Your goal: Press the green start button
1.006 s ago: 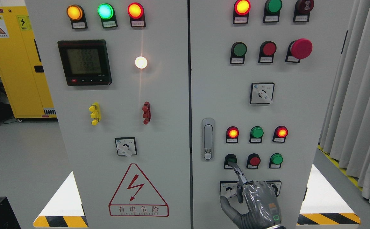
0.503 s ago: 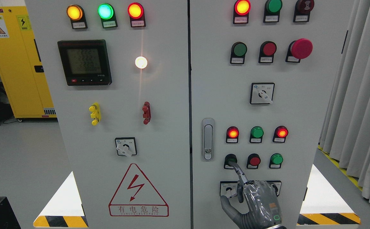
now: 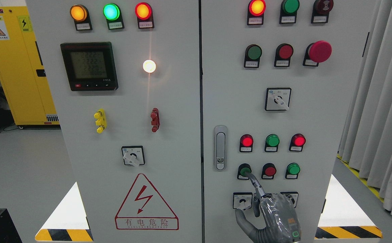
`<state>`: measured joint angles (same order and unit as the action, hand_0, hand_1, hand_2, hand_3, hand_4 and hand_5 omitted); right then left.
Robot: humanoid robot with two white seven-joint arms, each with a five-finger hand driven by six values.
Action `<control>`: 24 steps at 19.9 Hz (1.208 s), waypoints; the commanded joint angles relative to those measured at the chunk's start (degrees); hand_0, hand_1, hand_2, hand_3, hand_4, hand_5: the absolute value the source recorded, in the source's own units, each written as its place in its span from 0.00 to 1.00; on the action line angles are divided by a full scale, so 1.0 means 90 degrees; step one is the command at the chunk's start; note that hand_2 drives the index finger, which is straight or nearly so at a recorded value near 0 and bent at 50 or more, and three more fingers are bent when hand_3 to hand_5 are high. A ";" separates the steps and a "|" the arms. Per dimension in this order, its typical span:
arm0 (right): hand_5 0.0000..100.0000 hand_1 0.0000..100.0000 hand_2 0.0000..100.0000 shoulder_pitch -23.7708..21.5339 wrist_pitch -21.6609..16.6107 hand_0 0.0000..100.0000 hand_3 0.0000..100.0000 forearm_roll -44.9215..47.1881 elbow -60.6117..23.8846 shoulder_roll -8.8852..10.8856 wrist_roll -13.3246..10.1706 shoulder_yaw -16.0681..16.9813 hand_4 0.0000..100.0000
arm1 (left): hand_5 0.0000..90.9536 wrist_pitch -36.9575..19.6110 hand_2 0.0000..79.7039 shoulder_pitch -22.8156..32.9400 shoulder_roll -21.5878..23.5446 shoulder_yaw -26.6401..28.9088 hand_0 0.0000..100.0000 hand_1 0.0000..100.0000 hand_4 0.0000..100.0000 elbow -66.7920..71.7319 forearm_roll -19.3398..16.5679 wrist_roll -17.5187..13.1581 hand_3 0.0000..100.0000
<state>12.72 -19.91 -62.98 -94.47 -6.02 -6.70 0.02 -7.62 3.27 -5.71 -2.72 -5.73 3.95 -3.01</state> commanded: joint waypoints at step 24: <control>0.00 0.42 0.00 -0.1677 -0.0142 0.36 0.00 0.5220 -0.1477 -0.0074 0.0793 -0.1135 0.00 | 0.00 -0.0003 0.00 -0.0002 0.0000 0.0000 0.12 0.56 0.00 0.0002 0.0000 0.0002 0.00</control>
<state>0.51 -21.04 -23.72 -104.14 -6.68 0.04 -6.34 -7.62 3.25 -5.71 -2.72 -5.73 3.96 -3.01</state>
